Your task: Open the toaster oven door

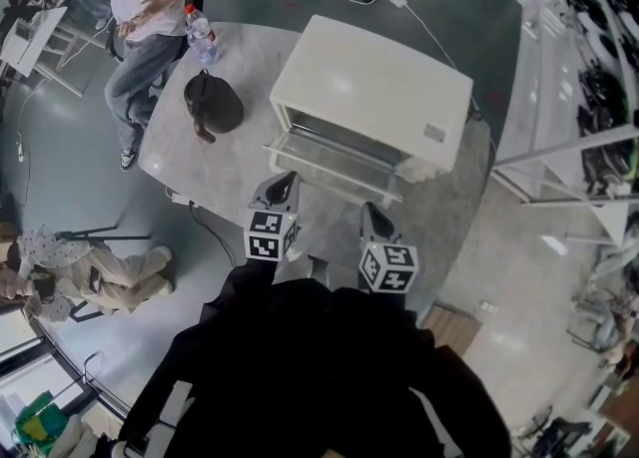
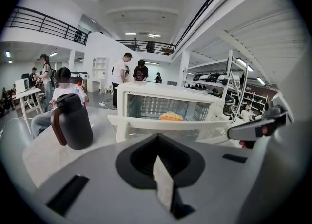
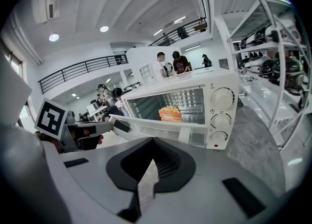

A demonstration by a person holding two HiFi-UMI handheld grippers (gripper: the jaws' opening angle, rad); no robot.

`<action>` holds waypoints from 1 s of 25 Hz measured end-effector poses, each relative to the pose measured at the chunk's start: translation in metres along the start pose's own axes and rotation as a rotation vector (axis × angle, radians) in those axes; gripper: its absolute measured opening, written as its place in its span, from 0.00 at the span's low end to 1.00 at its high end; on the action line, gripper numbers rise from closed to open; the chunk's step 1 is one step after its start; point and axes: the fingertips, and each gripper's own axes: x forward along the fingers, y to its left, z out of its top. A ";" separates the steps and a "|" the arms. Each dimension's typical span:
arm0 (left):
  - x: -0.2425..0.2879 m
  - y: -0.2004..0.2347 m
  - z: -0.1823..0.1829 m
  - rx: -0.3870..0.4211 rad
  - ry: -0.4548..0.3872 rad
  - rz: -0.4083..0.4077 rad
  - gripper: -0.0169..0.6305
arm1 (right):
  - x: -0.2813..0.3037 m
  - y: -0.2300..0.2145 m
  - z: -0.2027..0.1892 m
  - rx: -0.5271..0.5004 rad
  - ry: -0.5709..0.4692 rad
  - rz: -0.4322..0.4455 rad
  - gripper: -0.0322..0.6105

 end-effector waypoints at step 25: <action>-0.010 -0.003 -0.041 -0.022 0.088 -0.012 0.03 | -0.003 0.007 -0.042 0.004 0.092 0.037 0.05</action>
